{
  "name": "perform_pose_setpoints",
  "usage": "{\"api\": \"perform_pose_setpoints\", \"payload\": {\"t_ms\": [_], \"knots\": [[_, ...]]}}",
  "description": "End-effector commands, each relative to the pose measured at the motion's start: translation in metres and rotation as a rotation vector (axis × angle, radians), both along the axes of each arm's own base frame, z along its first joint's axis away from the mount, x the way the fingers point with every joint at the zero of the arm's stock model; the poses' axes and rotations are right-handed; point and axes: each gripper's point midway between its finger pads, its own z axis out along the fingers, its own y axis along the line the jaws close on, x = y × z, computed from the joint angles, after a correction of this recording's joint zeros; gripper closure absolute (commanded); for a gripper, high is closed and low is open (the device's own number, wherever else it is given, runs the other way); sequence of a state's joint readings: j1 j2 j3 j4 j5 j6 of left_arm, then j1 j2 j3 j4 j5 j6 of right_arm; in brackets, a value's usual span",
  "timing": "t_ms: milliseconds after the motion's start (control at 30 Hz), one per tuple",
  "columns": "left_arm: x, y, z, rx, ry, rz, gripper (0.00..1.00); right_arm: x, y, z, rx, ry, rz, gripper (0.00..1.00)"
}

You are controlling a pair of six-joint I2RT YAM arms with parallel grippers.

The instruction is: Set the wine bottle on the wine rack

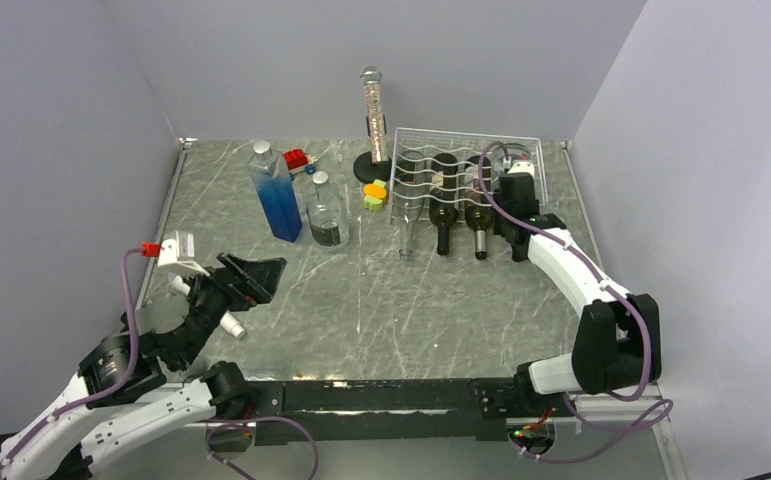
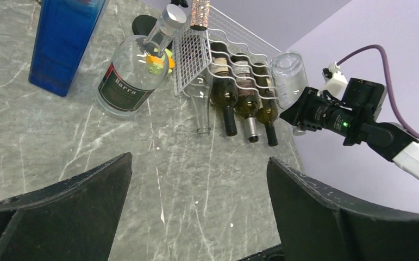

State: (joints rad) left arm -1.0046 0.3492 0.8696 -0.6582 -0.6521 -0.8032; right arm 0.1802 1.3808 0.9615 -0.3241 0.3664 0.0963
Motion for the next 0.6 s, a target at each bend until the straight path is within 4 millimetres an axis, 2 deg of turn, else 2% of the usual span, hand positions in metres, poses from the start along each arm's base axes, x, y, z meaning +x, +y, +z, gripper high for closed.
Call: {"api": "perform_pose_setpoints", "payload": {"t_ms": [0,133,200,333,567], "knots": [[0.000,0.001,0.010,-0.049,-0.027,0.001,0.01,0.070,-0.015,0.113,0.058,-0.429,0.010,1.00],[0.002,-0.003,0.007,-0.022,-0.022,-0.002,0.01,0.084,-0.020,0.115,0.142,-0.427,0.074,1.00],[0.004,-0.004,0.005,0.000,-0.014,0.003,0.01,0.090,-0.030,0.114,0.169,-0.419,0.066,1.00],[0.007,-0.010,0.001,0.030,0.001,-0.001,0.01,0.102,-0.030,0.109,0.230,-0.397,0.094,1.00],[0.007,-0.012,0.002,0.043,-0.006,-0.012,0.01,0.118,-0.039,0.090,0.256,-0.338,0.098,1.00]]}}
